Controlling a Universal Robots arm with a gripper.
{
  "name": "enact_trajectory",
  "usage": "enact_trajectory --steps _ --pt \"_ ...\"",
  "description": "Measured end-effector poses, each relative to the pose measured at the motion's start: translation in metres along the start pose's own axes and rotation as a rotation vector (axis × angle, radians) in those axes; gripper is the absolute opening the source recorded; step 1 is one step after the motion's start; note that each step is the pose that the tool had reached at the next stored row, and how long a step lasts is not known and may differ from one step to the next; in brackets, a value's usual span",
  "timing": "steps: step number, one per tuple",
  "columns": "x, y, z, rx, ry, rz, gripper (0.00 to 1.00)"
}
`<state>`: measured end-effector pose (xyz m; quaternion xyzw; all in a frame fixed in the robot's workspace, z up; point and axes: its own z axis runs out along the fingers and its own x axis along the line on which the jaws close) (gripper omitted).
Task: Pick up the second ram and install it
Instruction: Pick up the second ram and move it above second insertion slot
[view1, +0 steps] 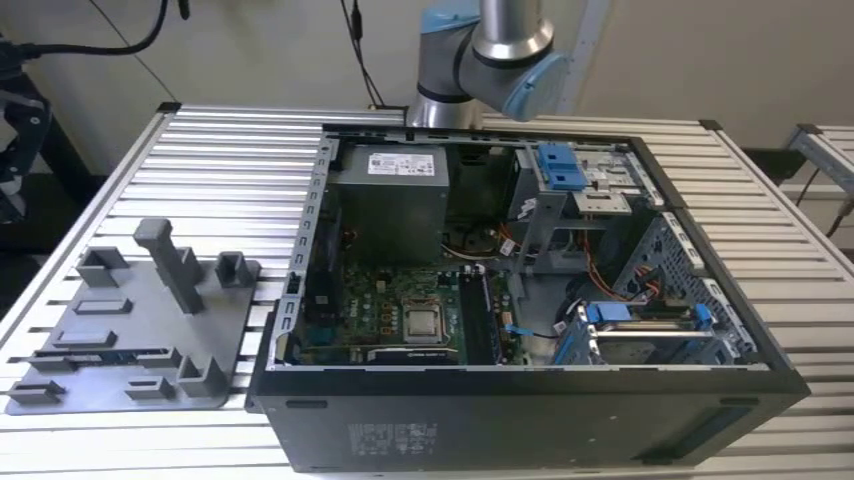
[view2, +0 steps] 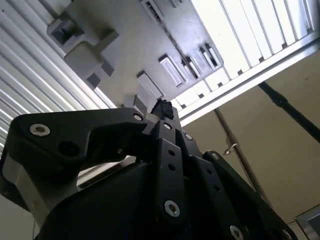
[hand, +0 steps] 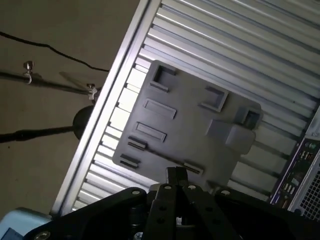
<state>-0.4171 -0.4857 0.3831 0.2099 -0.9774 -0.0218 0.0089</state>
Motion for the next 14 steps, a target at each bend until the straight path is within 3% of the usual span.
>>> enact_trajectory --steps 14 --pt "0.0002 0.0009 0.0000 0.0191 0.0187 -0.241 0.11"
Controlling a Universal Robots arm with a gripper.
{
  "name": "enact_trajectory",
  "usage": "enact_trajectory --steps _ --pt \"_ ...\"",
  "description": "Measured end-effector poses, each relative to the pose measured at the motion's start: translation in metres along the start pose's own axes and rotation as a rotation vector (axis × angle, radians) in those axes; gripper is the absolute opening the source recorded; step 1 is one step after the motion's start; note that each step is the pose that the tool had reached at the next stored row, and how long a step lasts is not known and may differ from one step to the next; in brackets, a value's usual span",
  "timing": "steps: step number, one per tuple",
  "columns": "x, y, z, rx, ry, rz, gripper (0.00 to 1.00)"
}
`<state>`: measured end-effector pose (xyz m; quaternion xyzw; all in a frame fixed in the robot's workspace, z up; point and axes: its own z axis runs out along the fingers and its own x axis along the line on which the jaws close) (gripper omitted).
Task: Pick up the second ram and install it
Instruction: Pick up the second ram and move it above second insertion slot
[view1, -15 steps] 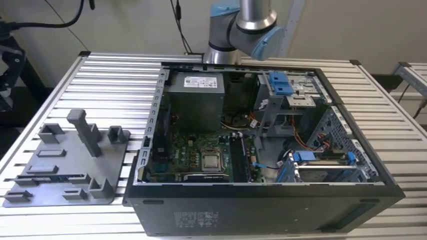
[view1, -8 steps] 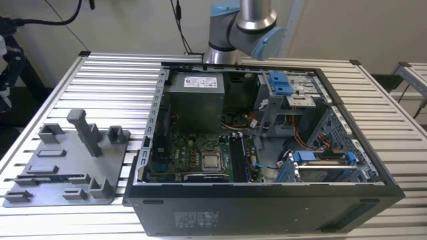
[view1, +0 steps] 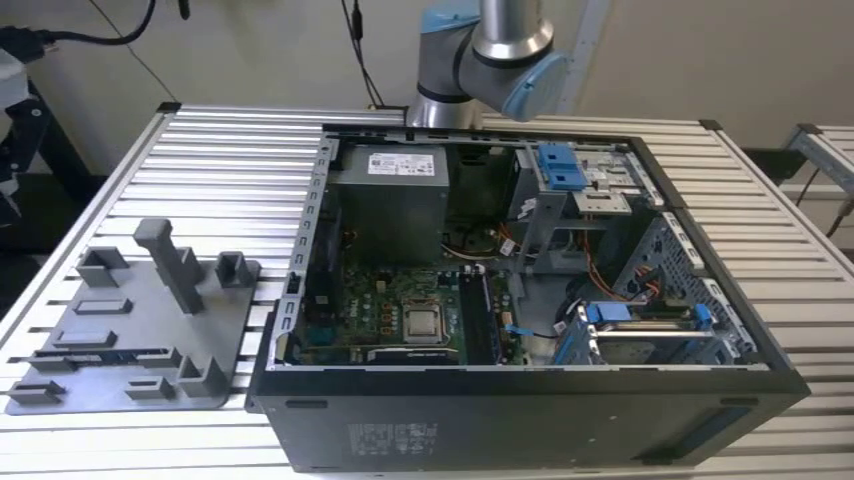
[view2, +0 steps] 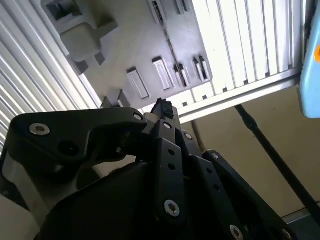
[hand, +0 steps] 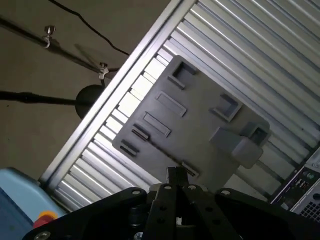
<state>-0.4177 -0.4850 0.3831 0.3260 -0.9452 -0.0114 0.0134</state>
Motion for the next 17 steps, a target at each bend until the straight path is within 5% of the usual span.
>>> enact_trajectory --steps 6,13,17 --pt "0.0000 0.0002 0.0000 0.0046 0.0053 -0.101 0.11" --pt "0.0001 0.0002 0.0000 0.0068 0.0041 -0.122 0.11" --pt "0.0001 0.0003 0.0001 0.0094 0.0071 -0.183 0.11"
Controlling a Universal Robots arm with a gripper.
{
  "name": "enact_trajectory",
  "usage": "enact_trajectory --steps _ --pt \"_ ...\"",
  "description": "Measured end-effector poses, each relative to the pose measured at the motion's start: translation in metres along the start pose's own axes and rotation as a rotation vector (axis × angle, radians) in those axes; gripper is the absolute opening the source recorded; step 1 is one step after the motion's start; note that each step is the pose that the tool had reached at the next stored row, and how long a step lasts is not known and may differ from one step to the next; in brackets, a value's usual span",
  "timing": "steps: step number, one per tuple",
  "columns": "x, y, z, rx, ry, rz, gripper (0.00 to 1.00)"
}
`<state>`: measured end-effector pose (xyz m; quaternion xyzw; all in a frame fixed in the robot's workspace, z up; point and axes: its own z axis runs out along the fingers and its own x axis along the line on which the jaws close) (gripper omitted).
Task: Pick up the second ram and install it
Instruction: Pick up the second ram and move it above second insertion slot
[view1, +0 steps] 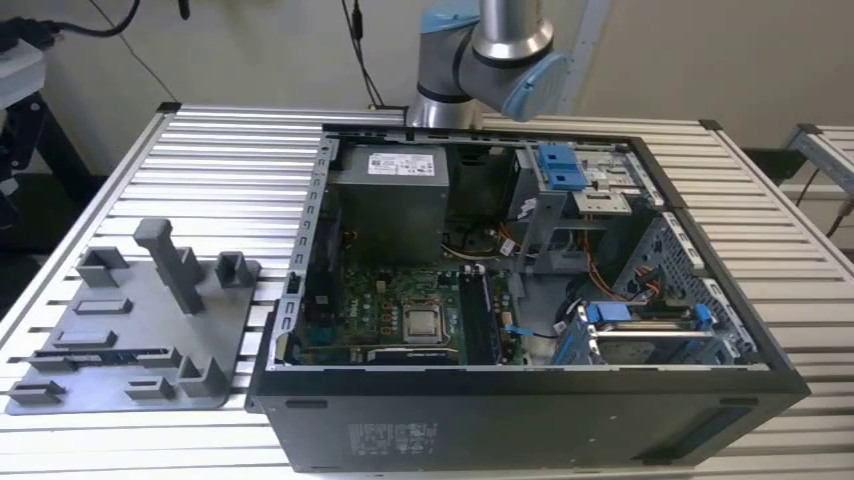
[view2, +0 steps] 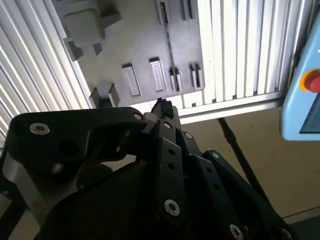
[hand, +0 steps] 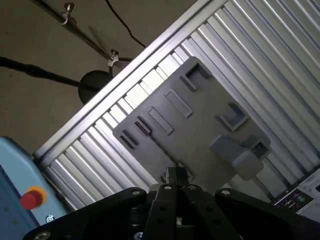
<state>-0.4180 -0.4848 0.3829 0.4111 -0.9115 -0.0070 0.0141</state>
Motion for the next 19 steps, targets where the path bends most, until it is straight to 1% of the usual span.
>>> enact_trajectory --steps 5,19 --pt "0.0000 0.0000 0.0002 0.0036 0.0044 -0.092 0.11" --pt "0.0000 0.0000 0.0015 0.0101 0.0119 -0.345 0.11"
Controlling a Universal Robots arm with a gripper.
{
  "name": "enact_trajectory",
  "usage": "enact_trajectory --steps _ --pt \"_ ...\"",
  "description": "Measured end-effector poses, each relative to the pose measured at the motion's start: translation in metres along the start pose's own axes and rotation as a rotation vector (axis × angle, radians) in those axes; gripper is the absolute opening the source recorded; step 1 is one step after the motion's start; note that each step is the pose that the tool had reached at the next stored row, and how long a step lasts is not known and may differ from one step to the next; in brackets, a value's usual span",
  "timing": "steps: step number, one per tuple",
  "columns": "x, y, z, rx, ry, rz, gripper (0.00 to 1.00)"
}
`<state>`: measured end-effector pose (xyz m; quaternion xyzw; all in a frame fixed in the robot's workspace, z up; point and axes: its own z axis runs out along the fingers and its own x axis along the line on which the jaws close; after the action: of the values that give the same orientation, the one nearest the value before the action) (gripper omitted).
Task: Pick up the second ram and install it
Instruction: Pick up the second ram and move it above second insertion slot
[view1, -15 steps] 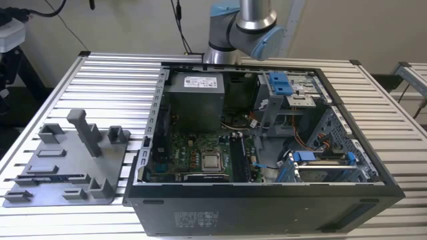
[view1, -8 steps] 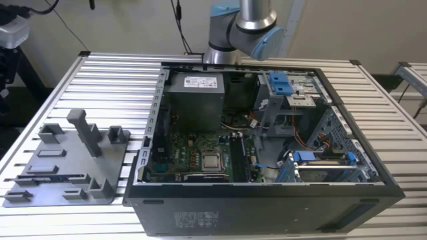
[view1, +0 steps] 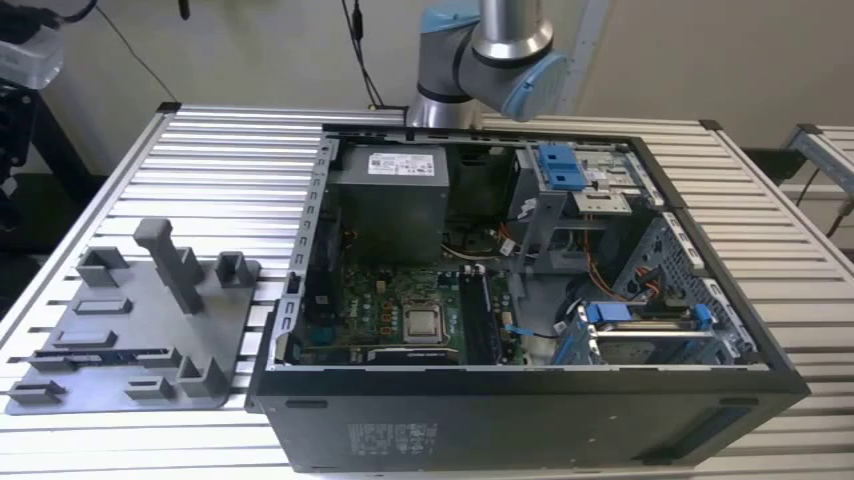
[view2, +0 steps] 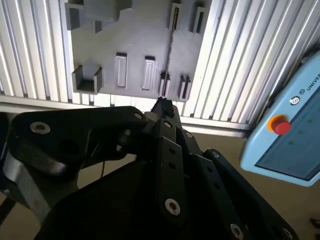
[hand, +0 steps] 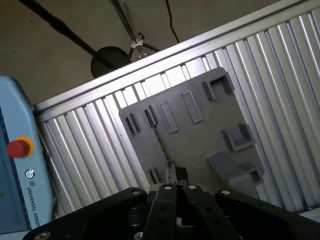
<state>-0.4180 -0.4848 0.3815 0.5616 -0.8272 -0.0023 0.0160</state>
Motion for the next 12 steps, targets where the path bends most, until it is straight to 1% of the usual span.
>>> enact_trajectory --steps 12 --pt "-0.0001 -0.0001 0.0015 0.0056 0.0059 -0.217 0.11"
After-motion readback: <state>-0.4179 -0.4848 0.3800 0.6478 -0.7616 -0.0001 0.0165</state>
